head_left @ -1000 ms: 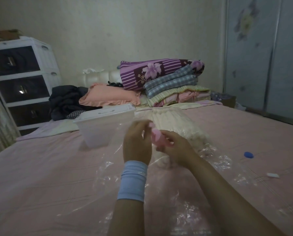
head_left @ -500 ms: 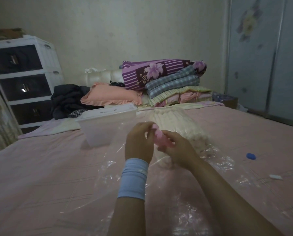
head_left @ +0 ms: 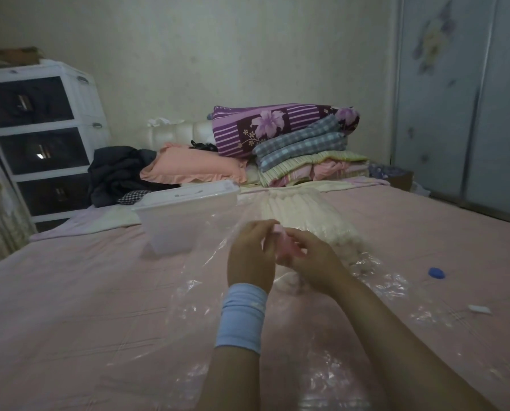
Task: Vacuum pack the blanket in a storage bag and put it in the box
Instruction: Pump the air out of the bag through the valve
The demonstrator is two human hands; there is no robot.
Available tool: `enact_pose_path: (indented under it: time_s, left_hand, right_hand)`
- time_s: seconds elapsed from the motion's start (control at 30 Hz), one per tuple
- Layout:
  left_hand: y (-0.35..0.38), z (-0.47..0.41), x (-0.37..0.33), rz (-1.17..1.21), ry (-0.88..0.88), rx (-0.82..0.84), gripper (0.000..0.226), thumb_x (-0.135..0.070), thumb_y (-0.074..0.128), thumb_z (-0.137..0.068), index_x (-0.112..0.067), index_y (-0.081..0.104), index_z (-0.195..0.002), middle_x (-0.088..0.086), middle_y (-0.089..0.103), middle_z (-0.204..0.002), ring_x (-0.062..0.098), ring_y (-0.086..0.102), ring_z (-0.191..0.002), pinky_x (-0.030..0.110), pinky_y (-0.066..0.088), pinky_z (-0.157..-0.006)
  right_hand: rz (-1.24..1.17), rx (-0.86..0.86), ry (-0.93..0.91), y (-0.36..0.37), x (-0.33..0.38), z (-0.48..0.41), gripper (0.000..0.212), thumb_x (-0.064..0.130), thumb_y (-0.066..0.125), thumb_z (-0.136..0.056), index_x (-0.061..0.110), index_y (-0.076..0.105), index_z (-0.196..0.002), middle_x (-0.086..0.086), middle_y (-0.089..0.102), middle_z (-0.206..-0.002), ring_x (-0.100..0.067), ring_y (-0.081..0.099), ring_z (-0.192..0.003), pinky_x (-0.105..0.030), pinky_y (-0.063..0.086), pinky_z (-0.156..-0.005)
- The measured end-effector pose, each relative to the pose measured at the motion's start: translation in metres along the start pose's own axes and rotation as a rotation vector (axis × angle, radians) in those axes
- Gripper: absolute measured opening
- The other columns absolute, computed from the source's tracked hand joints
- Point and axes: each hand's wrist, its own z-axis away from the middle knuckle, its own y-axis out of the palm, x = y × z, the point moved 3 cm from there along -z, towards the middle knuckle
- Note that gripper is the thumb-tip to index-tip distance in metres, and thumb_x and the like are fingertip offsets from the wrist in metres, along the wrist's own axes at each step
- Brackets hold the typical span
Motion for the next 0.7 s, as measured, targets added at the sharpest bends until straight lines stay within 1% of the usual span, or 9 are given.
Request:
enact_pose_path:
  time_s: [0.07, 0.2, 0.27, 0.33, 0.37, 0.47, 0.53, 0.6, 0.7]
  left_hand:
    - [-0.015, -0.010, -0.012, -0.033, 0.090, -0.113, 0.013, -0.013, 0.062, -0.091, -0.015, 0.071, -0.100, 0.000, 0.070, -0.095, 0.012, 0.063, -0.082, 0.036, 0.056, -0.076]
    - [-0.068, -0.038, -0.043, -0.024, 0.245, -0.516, 0.015, -0.012, 0.058, -0.096, -0.006, 0.069, -0.103, -0.004, 0.065, -0.100, 0.012, 0.064, -0.090, 0.021, 0.052, -0.082]
    - [-0.074, -0.041, -0.045, -0.013, 0.245, -0.601, 0.015, -0.013, 0.057, -0.097, -0.005, 0.069, -0.102, -0.002, 0.065, -0.104, 0.015, 0.064, -0.095, 0.024, 0.052, -0.085]
    - [-0.059, -0.031, -0.035, -0.014, 0.200, -0.569, 0.015, -0.009, 0.055, -0.098, -0.002, 0.068, -0.102, 0.007, 0.068, -0.104, 0.017, 0.063, -0.098, 0.026, 0.051, -0.088]
    - [-0.047, -0.024, -0.028, -0.019, 0.169, -0.498, 0.014, -0.008, 0.055, -0.097, -0.004, 0.068, -0.102, 0.008, 0.067, -0.103, 0.016, 0.062, -0.097, 0.027, 0.052, -0.088]
    - [-0.007, -0.003, -0.002, 0.035, 0.023, -0.104, 0.015, -0.011, 0.058, -0.092, -0.016, 0.069, -0.100, -0.002, 0.066, -0.099, 0.011, 0.061, -0.089, 0.037, 0.054, -0.081]
    - [0.002, -0.001, 0.004, 0.032, -0.038, 0.048, 0.014, -0.015, 0.061, -0.091, -0.019, 0.071, -0.100, -0.004, 0.067, -0.097, 0.011, 0.060, -0.086, 0.039, 0.053, -0.080]
    - [-0.010, -0.010, -0.005, -0.007, 0.024, 0.009, 0.013, -0.018, 0.062, -0.092, -0.020, 0.072, -0.100, -0.004, 0.069, -0.095, 0.012, 0.062, -0.082, 0.038, 0.054, -0.077]
    - [-0.049, -0.033, -0.034, -0.007, 0.168, -0.305, 0.014, -0.016, 0.059, -0.094, -0.012, 0.070, -0.101, 0.000, 0.069, -0.094, 0.010, 0.062, -0.082, 0.029, 0.055, -0.077]
  right_hand:
    - [0.011, -0.007, -0.004, -0.001, 0.000, 0.000, 0.059, 0.034, 0.083, -0.075, 0.058, 0.051, -0.118, 0.012, 0.066, -0.117, -0.012, 0.063, -0.103, -0.043, 0.053, -0.093]
    - [-0.009, 0.009, 0.008, -0.003, -0.002, 0.001, 0.053, 0.036, 0.082, -0.077, 0.056, 0.056, -0.119, 0.016, 0.065, -0.116, -0.007, 0.062, -0.104, -0.042, 0.052, -0.094]
    - [-0.011, 0.014, 0.012, -0.003, -0.003, 0.000, 0.054, 0.035, 0.083, -0.075, 0.052, 0.059, -0.119, 0.017, 0.065, -0.116, -0.006, 0.062, -0.105, -0.041, 0.053, -0.095]
    - [-0.007, 0.018, 0.013, -0.001, -0.004, 0.000, 0.055, 0.034, 0.084, -0.073, 0.051, 0.060, -0.119, 0.016, 0.065, -0.116, -0.006, 0.062, -0.104, -0.042, 0.053, -0.095]
    - [-0.005, 0.018, 0.010, 0.001, -0.004, 0.000, 0.056, 0.034, 0.084, -0.072, 0.051, 0.060, -0.121, 0.015, 0.065, -0.116, -0.007, 0.062, -0.104, -0.042, 0.053, -0.094]
    - [-0.004, 0.000, 0.002, 0.002, -0.004, 0.001, 0.057, 0.035, 0.084, -0.074, 0.046, 0.060, -0.124, 0.013, 0.065, -0.117, -0.011, 0.063, -0.104, -0.043, 0.053, -0.093]
    - [-0.010, -0.001, -0.004, 0.002, -0.003, 0.001, 0.056, 0.035, 0.084, -0.075, 0.046, 0.059, -0.123, 0.012, 0.065, -0.117, -0.011, 0.063, -0.104, -0.043, 0.054, -0.093]
    - [-0.014, -0.006, -0.005, 0.001, -0.004, 0.001, 0.055, 0.035, 0.083, -0.075, 0.045, 0.060, -0.124, 0.014, 0.065, -0.117, -0.009, 0.063, -0.103, -0.043, 0.054, -0.093]
    - [-0.028, -0.012, 0.010, -0.002, -0.005, 0.000, 0.055, 0.035, 0.083, -0.076, 0.050, 0.060, -0.123, 0.016, 0.066, -0.116, -0.005, 0.062, -0.104, -0.041, 0.053, -0.094]
